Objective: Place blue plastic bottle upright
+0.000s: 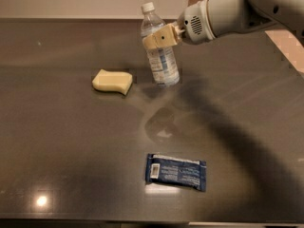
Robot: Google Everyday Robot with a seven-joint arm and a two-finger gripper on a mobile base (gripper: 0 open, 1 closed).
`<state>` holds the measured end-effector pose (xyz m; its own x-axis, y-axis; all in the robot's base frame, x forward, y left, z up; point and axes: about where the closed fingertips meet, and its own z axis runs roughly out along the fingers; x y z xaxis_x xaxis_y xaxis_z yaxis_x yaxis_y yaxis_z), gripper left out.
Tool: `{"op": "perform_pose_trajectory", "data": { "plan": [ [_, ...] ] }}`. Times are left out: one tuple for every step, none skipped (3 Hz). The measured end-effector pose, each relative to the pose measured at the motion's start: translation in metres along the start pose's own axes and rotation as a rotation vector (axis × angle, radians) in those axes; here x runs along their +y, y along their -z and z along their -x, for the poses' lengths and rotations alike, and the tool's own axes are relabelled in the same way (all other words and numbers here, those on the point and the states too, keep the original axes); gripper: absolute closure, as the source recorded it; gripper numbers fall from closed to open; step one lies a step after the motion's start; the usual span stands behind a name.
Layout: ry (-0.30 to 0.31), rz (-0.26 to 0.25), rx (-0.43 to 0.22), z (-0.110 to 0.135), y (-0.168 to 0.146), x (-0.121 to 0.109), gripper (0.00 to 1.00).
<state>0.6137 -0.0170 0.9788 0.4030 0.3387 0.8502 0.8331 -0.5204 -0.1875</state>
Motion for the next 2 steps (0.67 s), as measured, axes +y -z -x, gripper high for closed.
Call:
{"op": "perform_pose_trajectory", "data": {
  "plan": [
    [0.040,-0.023,0.052,0.0073,0.0034,0.0001,1.00],
    [0.105,-0.049,0.113,0.0115,0.0090,-0.0008,1.00]
  ]
}}
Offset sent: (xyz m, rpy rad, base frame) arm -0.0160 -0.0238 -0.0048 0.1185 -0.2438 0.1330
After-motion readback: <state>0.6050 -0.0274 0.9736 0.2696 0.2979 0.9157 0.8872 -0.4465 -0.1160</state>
